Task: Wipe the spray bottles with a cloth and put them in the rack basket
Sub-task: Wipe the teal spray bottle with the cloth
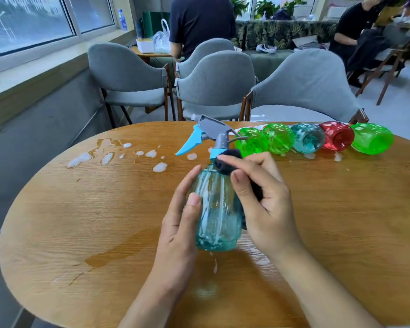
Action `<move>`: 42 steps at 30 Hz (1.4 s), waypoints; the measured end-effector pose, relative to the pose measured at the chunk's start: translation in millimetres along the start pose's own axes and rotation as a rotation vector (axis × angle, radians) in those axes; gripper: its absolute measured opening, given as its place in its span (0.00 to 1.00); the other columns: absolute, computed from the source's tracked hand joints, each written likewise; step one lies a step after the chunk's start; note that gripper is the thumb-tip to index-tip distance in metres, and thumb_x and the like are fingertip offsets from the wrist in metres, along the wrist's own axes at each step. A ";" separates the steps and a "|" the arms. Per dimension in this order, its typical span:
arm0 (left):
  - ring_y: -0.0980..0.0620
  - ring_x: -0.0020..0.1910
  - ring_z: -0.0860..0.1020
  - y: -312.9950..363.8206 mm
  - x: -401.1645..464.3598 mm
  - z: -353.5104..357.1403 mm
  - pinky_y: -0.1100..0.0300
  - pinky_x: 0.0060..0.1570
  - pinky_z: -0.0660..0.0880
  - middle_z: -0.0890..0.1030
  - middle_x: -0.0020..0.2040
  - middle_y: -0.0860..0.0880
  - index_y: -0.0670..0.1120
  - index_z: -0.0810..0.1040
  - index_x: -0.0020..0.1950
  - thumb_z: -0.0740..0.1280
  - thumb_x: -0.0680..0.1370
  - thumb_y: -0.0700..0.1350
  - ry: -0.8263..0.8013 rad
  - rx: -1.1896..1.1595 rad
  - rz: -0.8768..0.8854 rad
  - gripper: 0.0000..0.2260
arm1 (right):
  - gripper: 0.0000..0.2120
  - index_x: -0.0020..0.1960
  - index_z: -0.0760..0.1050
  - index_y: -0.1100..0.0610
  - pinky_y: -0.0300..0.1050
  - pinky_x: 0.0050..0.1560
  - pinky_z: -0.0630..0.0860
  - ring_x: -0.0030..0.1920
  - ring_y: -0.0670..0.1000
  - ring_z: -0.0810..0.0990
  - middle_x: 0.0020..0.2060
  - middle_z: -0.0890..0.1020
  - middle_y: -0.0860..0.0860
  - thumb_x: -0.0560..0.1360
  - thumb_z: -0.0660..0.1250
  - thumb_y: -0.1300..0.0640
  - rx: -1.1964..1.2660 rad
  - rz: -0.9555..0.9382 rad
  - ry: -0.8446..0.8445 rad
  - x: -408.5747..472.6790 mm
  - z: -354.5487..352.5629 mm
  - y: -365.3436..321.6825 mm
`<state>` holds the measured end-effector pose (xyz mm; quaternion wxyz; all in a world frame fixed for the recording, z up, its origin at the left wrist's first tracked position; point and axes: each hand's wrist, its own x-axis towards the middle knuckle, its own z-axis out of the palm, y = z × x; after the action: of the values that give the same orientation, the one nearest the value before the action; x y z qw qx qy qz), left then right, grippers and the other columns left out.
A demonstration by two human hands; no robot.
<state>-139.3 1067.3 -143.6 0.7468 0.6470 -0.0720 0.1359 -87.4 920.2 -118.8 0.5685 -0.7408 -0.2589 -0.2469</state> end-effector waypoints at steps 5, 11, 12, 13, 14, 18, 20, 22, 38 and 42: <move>0.40 0.70 0.80 0.8 3.6 -9.0 0.25 0.66 0.73 0.81 0.71 0.50 0.65 0.76 0.74 0.63 0.81 0.63 0.102 -0.027 0.003 0.21 | 0.12 0.64 0.84 0.54 0.41 0.51 0.73 0.48 0.52 0.76 0.46 0.72 0.53 0.83 0.67 0.55 -0.099 -0.174 -0.136 -22.7 5.8 0.8; 0.43 0.73 0.78 1.5 9.4 -17.2 0.31 0.71 0.73 0.78 0.75 0.51 0.68 0.77 0.73 0.63 0.81 0.64 0.191 -0.066 0.000 0.19 | 0.14 0.62 0.86 0.53 0.36 0.50 0.70 0.48 0.44 0.73 0.47 0.71 0.49 0.85 0.64 0.50 -0.061 -0.221 -0.257 -44.4 12.2 -2.9; 0.43 0.73 0.78 2.4 8.9 -15.2 0.31 0.71 0.73 0.78 0.75 0.50 0.68 0.76 0.73 0.63 0.81 0.65 0.184 -0.063 0.006 0.20 | 0.14 0.62 0.85 0.52 0.38 0.50 0.71 0.48 0.46 0.75 0.47 0.72 0.50 0.85 0.63 0.49 -0.035 -0.201 -0.193 -42.3 10.8 -6.2; 0.43 0.73 0.78 3.5 8.8 -12.9 0.34 0.71 0.74 0.78 0.75 0.50 0.68 0.77 0.73 0.63 0.82 0.64 0.170 -0.064 0.017 0.19 | 0.15 0.62 0.85 0.52 0.39 0.50 0.72 0.48 0.49 0.76 0.47 0.73 0.51 0.86 0.62 0.49 -0.023 -0.183 -0.108 -37.3 8.6 -9.3; 0.45 0.73 0.78 4.7 8.5 -10.0 0.37 0.71 0.75 0.79 0.74 0.51 0.67 0.77 0.73 0.62 0.83 0.61 0.141 -0.058 0.033 0.18 | 0.15 0.63 0.84 0.52 0.40 0.51 0.72 0.49 0.51 0.76 0.47 0.74 0.53 0.86 0.62 0.49 -0.030 -0.169 -0.024 -29.7 5.9 -11.2; 0.49 0.75 0.76 5.9 2.5 0.9 0.37 0.76 0.71 0.78 0.75 0.54 0.59 0.76 0.76 0.62 0.85 0.56 -0.023 0.033 0.078 0.19 | 0.12 0.64 0.82 0.52 0.42 0.54 0.73 0.51 0.52 0.77 0.48 0.74 0.53 0.84 0.65 0.56 -0.099 -0.088 0.087 -1.6 -3.2 -7.4; 0.49 0.74 0.77 4.0 1.5 1.1 0.38 0.74 0.73 0.79 0.74 0.53 0.59 0.77 0.75 0.60 0.84 0.54 -0.014 0.033 0.080 0.19 | 0.12 0.65 0.82 0.52 0.43 0.54 0.74 0.51 0.51 0.77 0.48 0.74 0.52 0.84 0.65 0.57 -0.092 -0.087 0.036 -3.0 -2.0 -3.3; 0.51 0.73 0.78 3.8 2.4 -1.8 0.43 0.73 0.75 0.80 0.73 0.55 0.60 0.77 0.75 0.60 0.84 0.53 0.048 0.028 0.083 0.19 | 0.12 0.64 0.83 0.54 0.40 0.52 0.73 0.49 0.51 0.76 0.46 0.73 0.52 0.83 0.66 0.57 -0.106 -0.147 -0.033 -12.8 2.2 -2.3; 0.45 0.67 0.82 9.4 7.1 -3.1 0.41 0.56 0.84 0.82 0.70 0.54 0.68 0.78 0.70 0.58 0.86 0.55 0.077 -0.139 -0.068 0.16 | 0.12 0.57 0.85 0.42 0.52 0.63 0.77 0.59 0.52 0.82 0.54 0.84 0.48 0.83 0.63 0.51 0.374 0.267 0.219 -23.0 6.5 -1.9; 0.45 0.69 0.81 6.5 7.0 -2.3 0.51 0.56 0.84 0.82 0.71 0.52 0.66 0.78 0.71 0.56 0.86 0.56 0.042 -0.187 -0.066 0.17 | 0.10 0.59 0.83 0.43 0.58 0.65 0.77 0.61 0.55 0.82 0.56 0.84 0.51 0.84 0.64 0.47 0.309 0.255 0.150 -30.0 14.9 -1.2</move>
<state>-134.8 1071.2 -135.7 0.8095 0.5733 -0.0474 0.1175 -109.4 931.9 -141.2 0.7196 -0.6512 -0.1546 -0.1849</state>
